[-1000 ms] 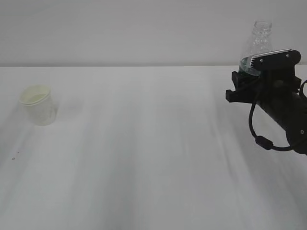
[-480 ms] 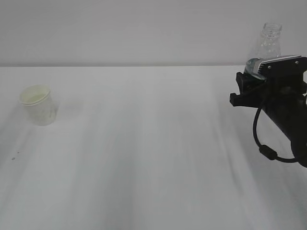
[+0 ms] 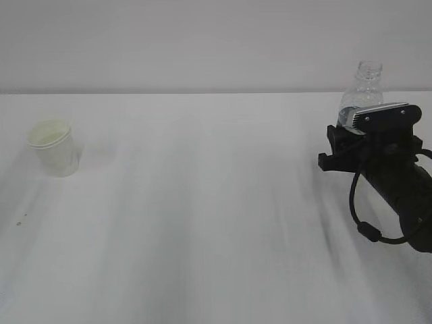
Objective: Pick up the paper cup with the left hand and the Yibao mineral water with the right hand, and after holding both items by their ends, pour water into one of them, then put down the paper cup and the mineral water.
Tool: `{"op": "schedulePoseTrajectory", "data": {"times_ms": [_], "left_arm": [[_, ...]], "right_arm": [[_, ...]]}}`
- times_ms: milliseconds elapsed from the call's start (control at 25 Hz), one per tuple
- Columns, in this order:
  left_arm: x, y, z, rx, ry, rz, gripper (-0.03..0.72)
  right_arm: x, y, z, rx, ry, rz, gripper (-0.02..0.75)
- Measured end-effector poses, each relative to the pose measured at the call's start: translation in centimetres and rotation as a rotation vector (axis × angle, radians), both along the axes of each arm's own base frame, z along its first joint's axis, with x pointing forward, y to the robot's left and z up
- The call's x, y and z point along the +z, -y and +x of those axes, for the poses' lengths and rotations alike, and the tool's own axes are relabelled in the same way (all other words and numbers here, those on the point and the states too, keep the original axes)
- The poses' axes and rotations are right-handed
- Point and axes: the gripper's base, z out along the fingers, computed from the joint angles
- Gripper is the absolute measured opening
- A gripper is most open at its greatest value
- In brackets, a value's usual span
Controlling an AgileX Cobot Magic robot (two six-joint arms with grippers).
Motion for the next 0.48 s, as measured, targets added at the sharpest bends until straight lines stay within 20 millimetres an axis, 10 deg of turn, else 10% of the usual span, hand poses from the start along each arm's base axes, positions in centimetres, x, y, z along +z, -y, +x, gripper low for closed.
{"op": "schedulePoseTrajectory", "data": {"times_ms": [480], "left_arm": [[0.0, 0.0, 0.0, 0.000, -0.002, 0.000, 0.508]], "right_arm": [[-1.0, -0.3, 1.0, 0.000, -0.008, 0.050, 0.419]]}}
